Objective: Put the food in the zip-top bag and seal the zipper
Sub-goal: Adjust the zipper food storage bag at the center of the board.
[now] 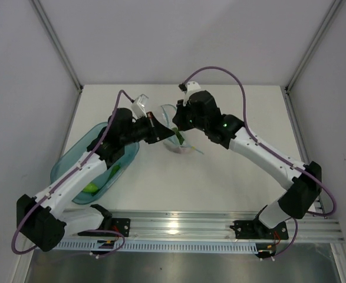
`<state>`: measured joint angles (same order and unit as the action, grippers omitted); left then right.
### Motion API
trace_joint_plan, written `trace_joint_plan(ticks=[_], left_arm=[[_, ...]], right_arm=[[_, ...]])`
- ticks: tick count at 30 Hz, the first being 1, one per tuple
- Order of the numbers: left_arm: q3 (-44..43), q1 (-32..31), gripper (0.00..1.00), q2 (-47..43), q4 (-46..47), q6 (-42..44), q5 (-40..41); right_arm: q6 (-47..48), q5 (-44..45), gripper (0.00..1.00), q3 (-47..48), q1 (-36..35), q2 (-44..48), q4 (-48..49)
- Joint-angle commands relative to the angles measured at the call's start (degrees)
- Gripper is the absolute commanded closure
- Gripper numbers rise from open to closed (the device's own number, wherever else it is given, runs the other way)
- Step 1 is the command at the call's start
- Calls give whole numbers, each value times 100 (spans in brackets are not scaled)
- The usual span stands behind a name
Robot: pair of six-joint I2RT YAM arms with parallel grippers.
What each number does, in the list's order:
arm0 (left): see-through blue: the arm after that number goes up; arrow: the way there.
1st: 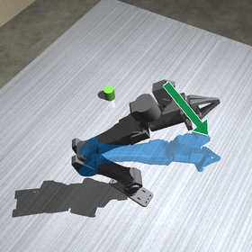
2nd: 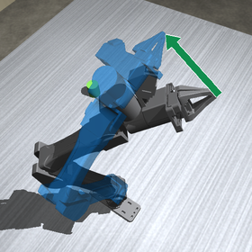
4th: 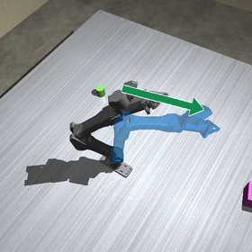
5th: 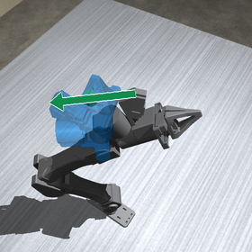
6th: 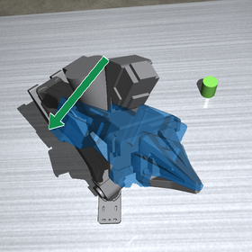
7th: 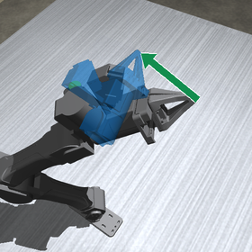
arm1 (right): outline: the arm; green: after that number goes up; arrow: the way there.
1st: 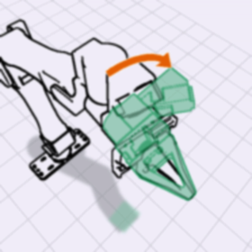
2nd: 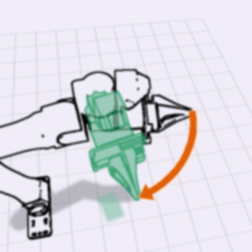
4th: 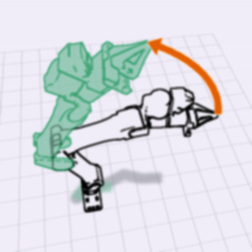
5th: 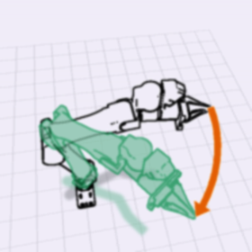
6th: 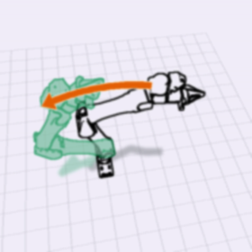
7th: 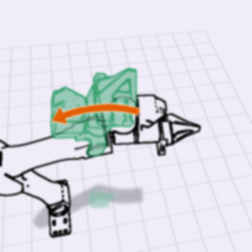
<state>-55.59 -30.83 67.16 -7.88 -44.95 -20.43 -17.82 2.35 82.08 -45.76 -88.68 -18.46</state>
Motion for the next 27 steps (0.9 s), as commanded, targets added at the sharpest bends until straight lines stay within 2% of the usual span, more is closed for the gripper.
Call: trace_joint_plan(ticks=[1, 6, 10, 15, 17, 18, 20, 21, 22, 23, 25, 26, 27], left_arm=[[-224, -37, 100, -422, 32, -391, -989], [224, -81, 99, -765, -144, -673, -1279], [382, -108, 99, -976, -179, -673, -1218], [-125, -99, 98, -801, -371, -446, -1122], [-276, -108, 87, -713, -460, -375, -964], [-320, -99, 76, -669, -443, -348, -902], [-601, -99, 58, -511, -460, -269, -683], [-741, -99, 42, -458, -460, -164, -621], [-890, -107, 34, -362, -504, -85, -490], [-1005, -108, 20, -352, -521, 3, -437], [-1076, -108, 11, -396, -582, 353, -183], [-1198, -99, 1, -440, -696, 468, -33], [-1217, -99, 1, -492, -845, 704, 142]], right_arm=[[-54, 511, 100, 1037, -12, 395, -1510], [-406, 442, 100, 1055, -82, 835, -1651], [-336, 907, 100, 1038, -398, 993, -1696], [59, 1381, 100, 854, -469, 1134, -1223], [419, 1566, 100, 774, -452, 1108, -959], [533, 1654, 100, 757, -434, 1073, -897], [892, 1777, 100, 730, -347, 950, -748], [990, 1795, 100, 713, -311, 915, -616], [1070, 1795, 100, 704, -215, 810, -563], [1253, 1787, 100, 608, -171, 783, -423], [1413, 1787, 100, 380, -100, 765, -168], [1500, 1752, 100, 213, -57, 808, 172], [1510, 1725, 100, -189, -39, 852, 367]])
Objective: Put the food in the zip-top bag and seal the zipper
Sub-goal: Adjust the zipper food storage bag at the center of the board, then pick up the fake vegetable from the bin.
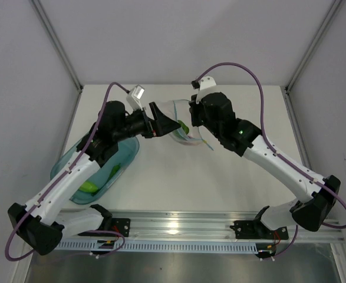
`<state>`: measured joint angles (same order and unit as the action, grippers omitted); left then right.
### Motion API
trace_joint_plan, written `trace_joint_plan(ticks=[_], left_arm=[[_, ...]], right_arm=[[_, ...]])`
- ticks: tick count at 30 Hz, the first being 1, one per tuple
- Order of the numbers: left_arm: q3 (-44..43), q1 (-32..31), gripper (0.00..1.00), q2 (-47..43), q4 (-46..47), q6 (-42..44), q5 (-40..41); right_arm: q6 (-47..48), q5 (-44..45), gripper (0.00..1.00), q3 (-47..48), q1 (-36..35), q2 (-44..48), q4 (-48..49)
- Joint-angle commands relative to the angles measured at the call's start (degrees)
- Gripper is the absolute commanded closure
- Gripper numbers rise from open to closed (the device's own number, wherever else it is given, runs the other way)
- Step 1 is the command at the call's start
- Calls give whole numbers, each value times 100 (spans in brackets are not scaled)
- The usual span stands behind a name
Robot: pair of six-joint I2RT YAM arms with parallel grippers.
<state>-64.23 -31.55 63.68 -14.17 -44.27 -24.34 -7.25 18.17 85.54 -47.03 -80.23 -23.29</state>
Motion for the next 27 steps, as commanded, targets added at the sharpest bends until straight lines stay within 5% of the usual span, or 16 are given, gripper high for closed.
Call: trace_joint_plan(ticks=[1, 11, 16, 22, 27], left_arm=[[-380, -18, 0, -285, -513, 761, 927], [199, 552, 0, -1278, -2756, 614, 3461], [736, 1492, 1, -1411, -3249, 332, 3295], [1131, 2204, 0, -1271, -3601, -222, 3629], [1289, 2821, 0, -797, -3680, -486, 3076]], right_arm=[[435, 90, 100, -747, 123, 42, 1070], [698, -393, 100, -1697, 220, -301, 2564], [698, -859, 100, -2269, 211, -125, 3338], [619, -1167, 100, -2235, 203, -405, 3313], [549, -1202, 100, -2199, 238, -555, 3322]])
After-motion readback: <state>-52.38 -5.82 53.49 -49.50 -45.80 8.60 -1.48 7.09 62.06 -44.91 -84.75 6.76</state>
